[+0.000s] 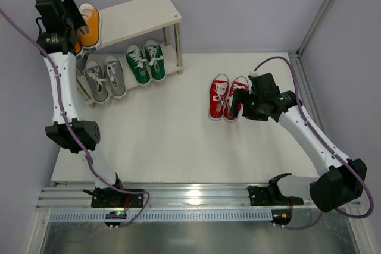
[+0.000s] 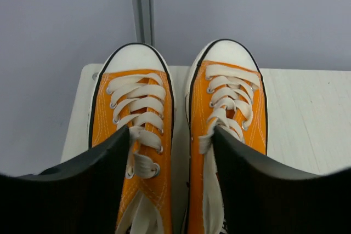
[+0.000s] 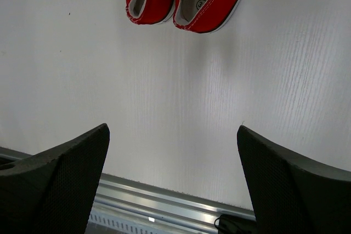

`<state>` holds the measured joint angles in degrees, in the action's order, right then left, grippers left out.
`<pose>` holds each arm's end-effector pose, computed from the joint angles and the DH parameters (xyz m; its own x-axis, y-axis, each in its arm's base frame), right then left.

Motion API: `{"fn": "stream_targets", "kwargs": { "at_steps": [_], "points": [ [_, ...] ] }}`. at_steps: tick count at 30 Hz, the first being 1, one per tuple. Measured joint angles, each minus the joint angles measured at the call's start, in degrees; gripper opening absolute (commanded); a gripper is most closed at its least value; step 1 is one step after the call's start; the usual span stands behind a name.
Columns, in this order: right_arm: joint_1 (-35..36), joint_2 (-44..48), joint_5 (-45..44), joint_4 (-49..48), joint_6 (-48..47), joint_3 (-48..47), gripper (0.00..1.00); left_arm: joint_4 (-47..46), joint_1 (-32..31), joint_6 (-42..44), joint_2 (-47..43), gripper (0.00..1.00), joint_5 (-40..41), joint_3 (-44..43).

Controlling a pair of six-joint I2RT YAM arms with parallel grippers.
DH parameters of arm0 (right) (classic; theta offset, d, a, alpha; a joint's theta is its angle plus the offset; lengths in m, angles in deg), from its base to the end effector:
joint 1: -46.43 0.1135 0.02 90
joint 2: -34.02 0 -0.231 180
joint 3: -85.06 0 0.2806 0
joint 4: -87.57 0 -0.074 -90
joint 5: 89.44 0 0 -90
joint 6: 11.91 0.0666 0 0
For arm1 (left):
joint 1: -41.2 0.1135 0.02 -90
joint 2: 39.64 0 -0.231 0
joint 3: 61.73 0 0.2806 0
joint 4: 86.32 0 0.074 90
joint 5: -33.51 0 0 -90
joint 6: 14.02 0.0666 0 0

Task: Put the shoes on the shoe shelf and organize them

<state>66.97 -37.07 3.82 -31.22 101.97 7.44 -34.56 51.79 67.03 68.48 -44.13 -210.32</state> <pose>0.2844 0.1106 0.2493 -0.8529 0.1120 -0.5099 -0.0391 0.9602 0.2765 0.4315 0.0952 0.4879 -0.1301 -0.1789 -0.9752 -0.4111 0.9048 -0.1112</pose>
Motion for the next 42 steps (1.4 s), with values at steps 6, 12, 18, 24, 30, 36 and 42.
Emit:
{"fn": "stream_targets", "kwargs": {
  "at_steps": [6,12,18,24,30,36,42],
  "points": [
    [0.0,-0.59,0.57,-0.35,0.0,-0.07,0.98,-3.02,-0.37,-2.6,-3.06,0.75,-1.49,2.03],
    [0.09,-0.57,0.74,-1.62,0.42,-0.07,0.98,-7.69,-10.71,-6.08,-16.02,0.85,-5.29,16.11],
    [0.33,1.86,-8.04,-1.33,3.74,-0.07,0.98,-16.79,-30.73,-10.6,-26.23,0.91,-12.48,34.01],
    [0.17,9.49,-23.93,4.76,9.75,-3.56,0.98,-23.04,-40.04,-13.2,-15.98,0.91,-14.97,40.28],
    [-1.14,12.22,-28.68,8.04,12.5,-5.03,0.98,-25.62,-48.09,-13.84,3.19,0.92,-16.96,39.52],
    [-1.49,8.76,-27.93,10.32,13.29,-2.8,0.98,-23.87,-53.44,-14.38,14.69,0.92,-17.05,32.63],
    [-1.73,12.17,-26.86,10.29,12.92,-0.57,0.98,-22.77,-56.24,-14.08,16.41,0.92,-14.32,27.06]
  ]
}}
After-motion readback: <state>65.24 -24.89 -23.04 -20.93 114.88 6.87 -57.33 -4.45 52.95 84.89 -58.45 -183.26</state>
